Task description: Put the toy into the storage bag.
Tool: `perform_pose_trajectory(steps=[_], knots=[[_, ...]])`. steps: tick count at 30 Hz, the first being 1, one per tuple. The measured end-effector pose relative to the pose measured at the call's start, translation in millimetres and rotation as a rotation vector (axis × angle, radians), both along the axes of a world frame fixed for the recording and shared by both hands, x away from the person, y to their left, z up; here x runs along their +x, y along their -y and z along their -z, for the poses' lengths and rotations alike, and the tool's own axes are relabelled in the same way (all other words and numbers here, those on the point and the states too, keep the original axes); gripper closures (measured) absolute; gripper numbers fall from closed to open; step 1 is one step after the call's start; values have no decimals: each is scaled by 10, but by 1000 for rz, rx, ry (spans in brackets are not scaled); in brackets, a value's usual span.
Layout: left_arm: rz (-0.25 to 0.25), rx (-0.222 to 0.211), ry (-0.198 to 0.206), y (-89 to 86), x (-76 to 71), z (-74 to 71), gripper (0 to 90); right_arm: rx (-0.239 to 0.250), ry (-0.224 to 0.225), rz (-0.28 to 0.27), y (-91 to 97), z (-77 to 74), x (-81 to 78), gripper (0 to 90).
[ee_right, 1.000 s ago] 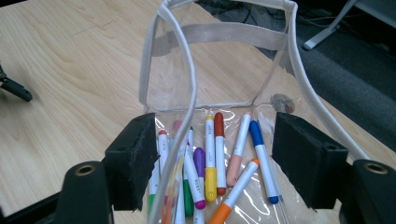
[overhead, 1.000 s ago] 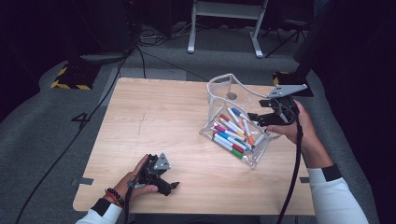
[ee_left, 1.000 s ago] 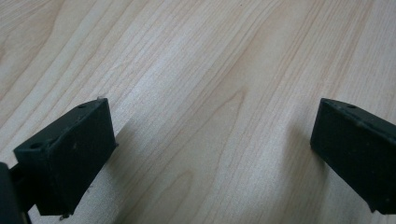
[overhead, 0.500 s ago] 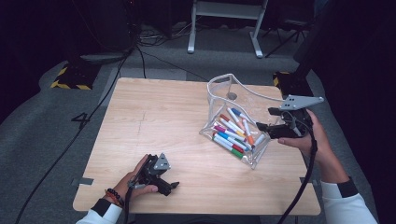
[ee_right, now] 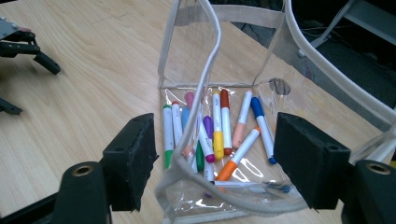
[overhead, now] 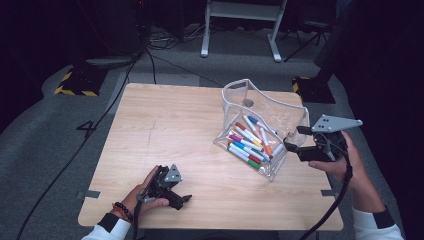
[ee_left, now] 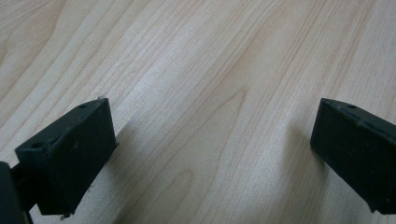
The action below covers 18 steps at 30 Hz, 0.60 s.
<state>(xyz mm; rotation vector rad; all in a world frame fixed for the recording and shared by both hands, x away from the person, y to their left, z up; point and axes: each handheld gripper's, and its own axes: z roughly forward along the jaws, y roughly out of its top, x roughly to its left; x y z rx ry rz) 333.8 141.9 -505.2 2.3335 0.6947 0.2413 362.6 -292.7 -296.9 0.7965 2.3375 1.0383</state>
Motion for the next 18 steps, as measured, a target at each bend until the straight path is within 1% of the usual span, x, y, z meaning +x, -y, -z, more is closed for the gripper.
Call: perform_pose_trajectory(steps=[3, 6, 9, 10, 12, 14, 16, 18], knots=[[0, 0, 1, 0, 0, 0, 3, 0, 6, -5, 36, 23, -65, 302], [-1, -1, 1, 1, -1, 1, 3, -5, 17, 4, 65, 41, -122, 296], [-4, -1, 2, -4, -4, 2, 3, -23, 32, 14, 90, 64, -177, 290], [-6, -2, 2, -7, -6, 2, 4, -25, 35, 9, 97, 70, -199, 289], [-7, -1, 2, -9, -6, 1, 3, -16, 40, 6, 118, 83, -241, 287], [-7, -1, 2, -9, -6, 1, 3, -22, 48, 14, 138, 99, -272, 285], [-7, -1, 2, -8, -7, 1, 3, -13, 45, 13, 162, 121, -297, 285], [-7, -1, 2, -9, -6, 1, 4, -17, 51, 20, 181, 146, -325, 284]])
